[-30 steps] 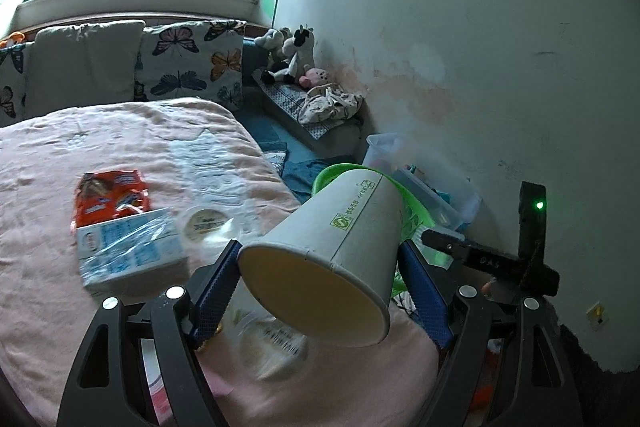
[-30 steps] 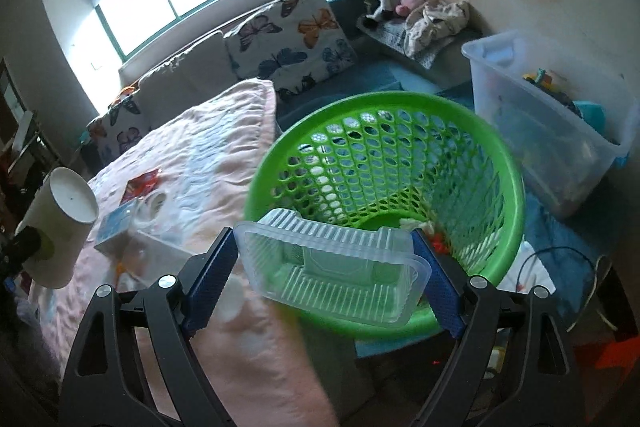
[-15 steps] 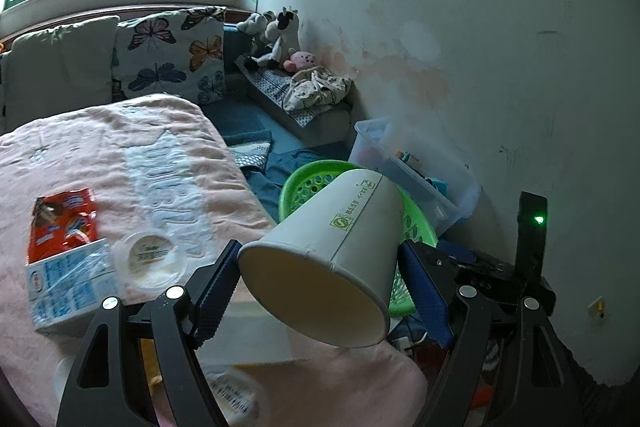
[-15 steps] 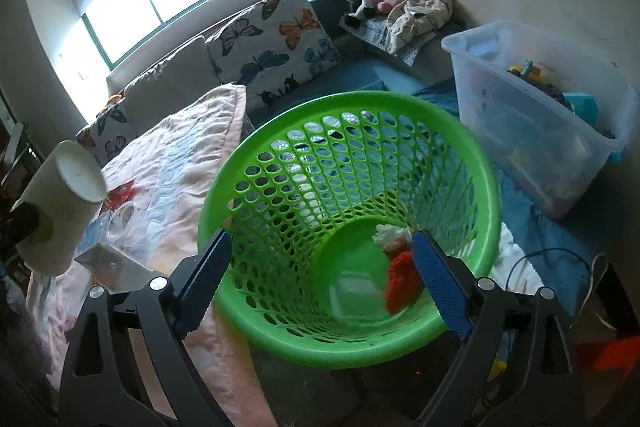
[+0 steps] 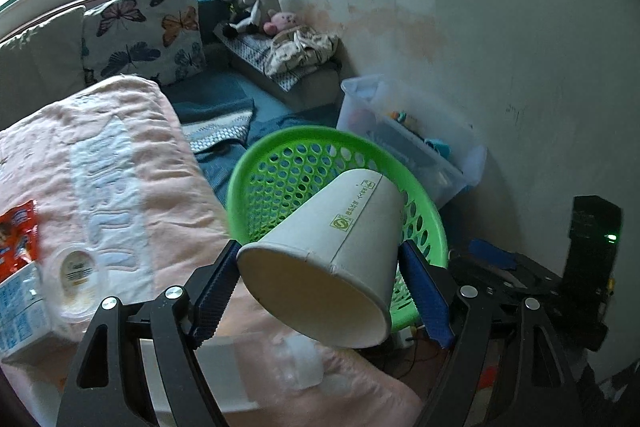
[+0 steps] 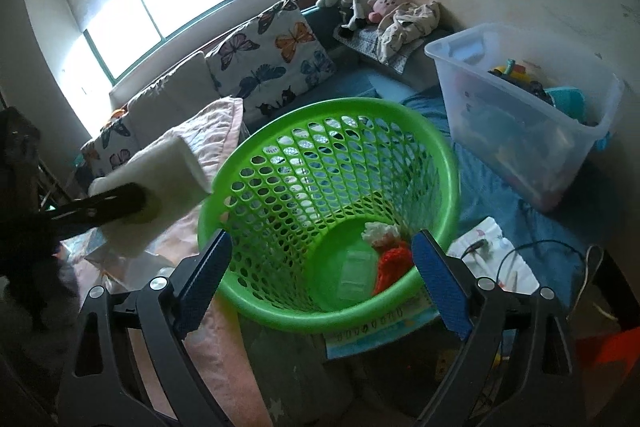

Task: Collect trash
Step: 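Drop the plastic tray into the green basket with the right tool while the left tool drops the cup, then move both tools back over the remaining items on the bed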

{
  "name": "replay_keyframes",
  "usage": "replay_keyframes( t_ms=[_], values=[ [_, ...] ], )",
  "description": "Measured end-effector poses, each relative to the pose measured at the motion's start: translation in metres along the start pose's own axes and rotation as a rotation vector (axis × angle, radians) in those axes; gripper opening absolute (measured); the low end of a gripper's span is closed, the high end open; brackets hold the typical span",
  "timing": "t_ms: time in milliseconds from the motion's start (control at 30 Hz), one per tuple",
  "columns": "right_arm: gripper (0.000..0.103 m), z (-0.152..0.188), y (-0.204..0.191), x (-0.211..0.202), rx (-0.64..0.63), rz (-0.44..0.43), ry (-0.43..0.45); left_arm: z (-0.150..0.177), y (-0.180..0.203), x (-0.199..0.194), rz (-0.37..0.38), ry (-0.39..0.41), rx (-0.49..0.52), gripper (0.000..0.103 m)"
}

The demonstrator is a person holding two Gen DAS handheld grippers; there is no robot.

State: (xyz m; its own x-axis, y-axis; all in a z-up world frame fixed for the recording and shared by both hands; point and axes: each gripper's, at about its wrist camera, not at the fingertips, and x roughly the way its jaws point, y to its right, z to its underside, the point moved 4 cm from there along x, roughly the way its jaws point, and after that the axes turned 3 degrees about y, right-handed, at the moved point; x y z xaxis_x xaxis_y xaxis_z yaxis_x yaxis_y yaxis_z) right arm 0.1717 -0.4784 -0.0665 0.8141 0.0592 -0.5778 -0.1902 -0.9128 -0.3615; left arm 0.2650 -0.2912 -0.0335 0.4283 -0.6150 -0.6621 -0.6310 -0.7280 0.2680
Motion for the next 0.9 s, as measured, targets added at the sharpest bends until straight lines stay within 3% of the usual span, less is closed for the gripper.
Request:
replay_keyframes(
  t_ms=[300,467,900],
  values=[
    [0.091,0.009,0.012,-0.007,0.04,-0.002,-0.008,0.005,0.015,0.031,-0.016,-0.068,0.019,0.079],
    [0.091,0.014,0.011,-0.009,0.047,-0.003,-0.01,0.006,0.018,0.03,0.002,-0.064,0.021,0.089],
    [0.091,0.024,-0.024,-0.025,-0.006,-0.052,-0.006,0.022,-0.006,-0.044,-0.07,0.038,-0.012,0.089]
  ],
)
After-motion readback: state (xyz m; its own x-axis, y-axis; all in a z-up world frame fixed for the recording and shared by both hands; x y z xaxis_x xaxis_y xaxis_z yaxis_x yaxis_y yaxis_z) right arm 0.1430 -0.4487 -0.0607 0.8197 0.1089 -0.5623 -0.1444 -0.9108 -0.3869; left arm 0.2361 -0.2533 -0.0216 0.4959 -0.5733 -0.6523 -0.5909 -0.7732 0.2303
